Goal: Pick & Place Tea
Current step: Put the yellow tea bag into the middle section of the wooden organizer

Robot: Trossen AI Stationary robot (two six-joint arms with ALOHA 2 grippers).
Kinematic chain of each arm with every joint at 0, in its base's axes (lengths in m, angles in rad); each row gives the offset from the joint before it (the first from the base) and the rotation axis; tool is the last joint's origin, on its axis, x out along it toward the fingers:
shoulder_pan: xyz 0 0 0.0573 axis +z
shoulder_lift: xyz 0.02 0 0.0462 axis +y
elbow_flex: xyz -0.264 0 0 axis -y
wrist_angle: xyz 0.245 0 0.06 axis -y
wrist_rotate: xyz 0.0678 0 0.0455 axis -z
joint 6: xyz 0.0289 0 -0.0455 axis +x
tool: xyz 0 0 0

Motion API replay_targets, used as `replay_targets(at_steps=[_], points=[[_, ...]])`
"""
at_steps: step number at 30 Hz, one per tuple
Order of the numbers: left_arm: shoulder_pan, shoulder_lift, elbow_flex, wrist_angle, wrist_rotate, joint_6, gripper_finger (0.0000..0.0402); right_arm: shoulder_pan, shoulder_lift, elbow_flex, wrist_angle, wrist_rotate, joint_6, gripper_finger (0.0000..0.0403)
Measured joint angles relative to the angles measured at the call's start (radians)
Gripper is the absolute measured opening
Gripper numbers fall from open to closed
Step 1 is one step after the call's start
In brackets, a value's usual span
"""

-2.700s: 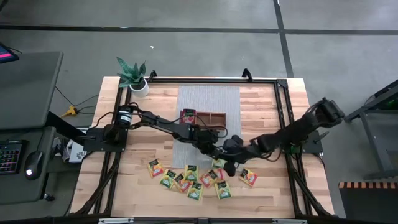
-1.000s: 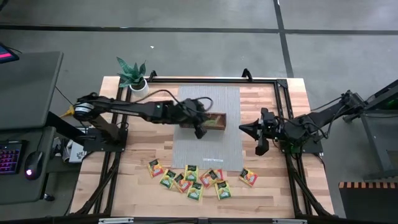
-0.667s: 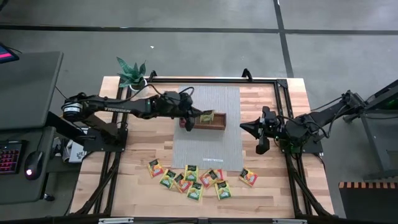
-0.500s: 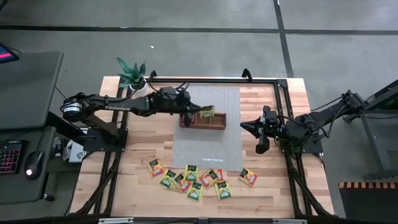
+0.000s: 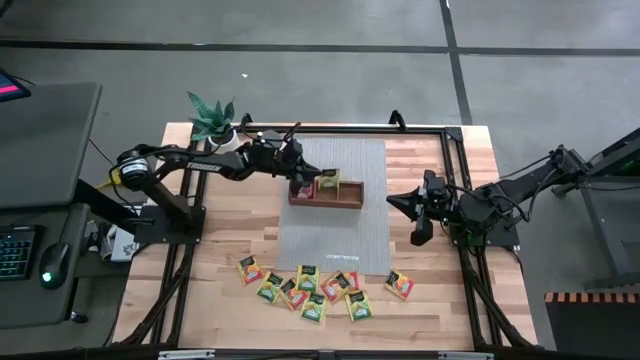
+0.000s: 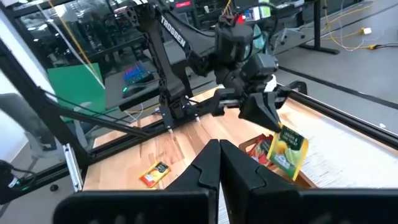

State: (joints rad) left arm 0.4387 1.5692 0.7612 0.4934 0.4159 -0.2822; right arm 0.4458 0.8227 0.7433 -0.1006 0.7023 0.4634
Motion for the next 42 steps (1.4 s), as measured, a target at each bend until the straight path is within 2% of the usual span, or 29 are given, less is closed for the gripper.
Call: replay_targets(at_steps=[8, 18, 26, 42], points=[[0.020, 0.105, 0.000, 0.057, 0.067, -0.011, 0.0000, 0.000, 0.000, 0.000, -0.001, 0.018, 0.009, 0.0002], [0.020, 0.153, 0.001, 0.058, 0.065, -0.011, 0.0000, 0.000, 0.000, 0.000, -0.001, 0.028, 0.026, 0.0005], [0.023, 0.154, 0.001, 0.050, -0.019, -0.014, 0.0000, 0.000, 0.000, 0.000, -0.001, 0.028, 0.033, 0.0006], [0.026, 0.154, 0.001, -0.027, -0.042, -0.038, 0.0001, 0.000, 0.000, 0.000, -0.001, 0.027, 0.026, 0.0009]])
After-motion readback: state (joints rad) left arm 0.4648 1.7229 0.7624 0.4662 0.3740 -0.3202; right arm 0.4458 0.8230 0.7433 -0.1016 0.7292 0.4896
